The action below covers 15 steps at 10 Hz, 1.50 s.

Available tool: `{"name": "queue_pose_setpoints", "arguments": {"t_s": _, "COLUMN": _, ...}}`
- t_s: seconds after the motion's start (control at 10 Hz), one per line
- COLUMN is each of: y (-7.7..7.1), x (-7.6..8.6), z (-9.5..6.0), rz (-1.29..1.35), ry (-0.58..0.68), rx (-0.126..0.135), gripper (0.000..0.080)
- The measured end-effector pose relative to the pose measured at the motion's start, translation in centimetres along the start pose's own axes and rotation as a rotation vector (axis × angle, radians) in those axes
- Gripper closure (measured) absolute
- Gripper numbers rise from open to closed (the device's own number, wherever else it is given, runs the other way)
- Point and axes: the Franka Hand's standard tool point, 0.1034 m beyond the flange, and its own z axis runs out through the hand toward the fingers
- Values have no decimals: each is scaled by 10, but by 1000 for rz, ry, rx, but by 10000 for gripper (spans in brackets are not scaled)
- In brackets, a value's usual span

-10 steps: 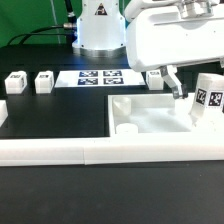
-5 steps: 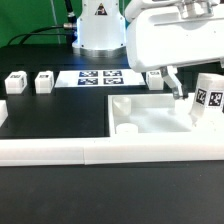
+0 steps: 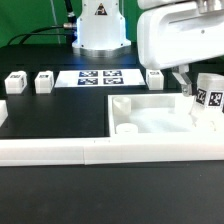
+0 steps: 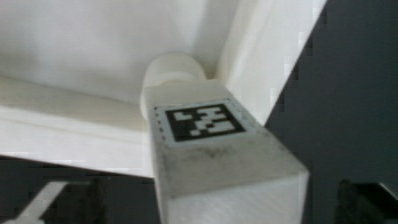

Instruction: Assemble square table

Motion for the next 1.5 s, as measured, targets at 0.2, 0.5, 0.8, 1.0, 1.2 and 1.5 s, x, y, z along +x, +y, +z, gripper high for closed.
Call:
{"name": "queue_pose_setpoints", "arguments": {"t_s": 0.2, "y": 5, "x": -3, "z": -1, "rz": 9, "ry": -153, "rx": 28, "gripper": 151}}
{"name": "queue_pose_setpoints", "arguments": {"t_s": 0.5, "y": 4, "x": -3, "z": 2, "rz": 12, "ry": -184, "rx": 36, "gripper": 151}}
{"name": "queue_pose_setpoints", "arguments": {"t_s": 0.8, "y": 5, "x": -3, "z": 2, "rz": 81, "ry": -185, "rx": 28, "gripper": 420}}
{"name": "queue_pose_setpoints", "arguments": {"t_s": 1.0, "y": 9, "x": -3, "z": 2, "rz": 224, "ry": -187, "rx": 11, "gripper": 497}}
{"name": "queue_pose_setpoints", "arguments": {"t_s": 1.2, "y": 9, "x": -3, "z": 2, "rz": 359, "ry": -188, "rx": -1, "gripper": 501}}
{"name": "queue_pose_setpoints", "arguments": {"t_s": 1.5, "y": 11, "x": 0, "z": 4, "rz": 687, "ry": -180, "rx": -29, "gripper": 501}}
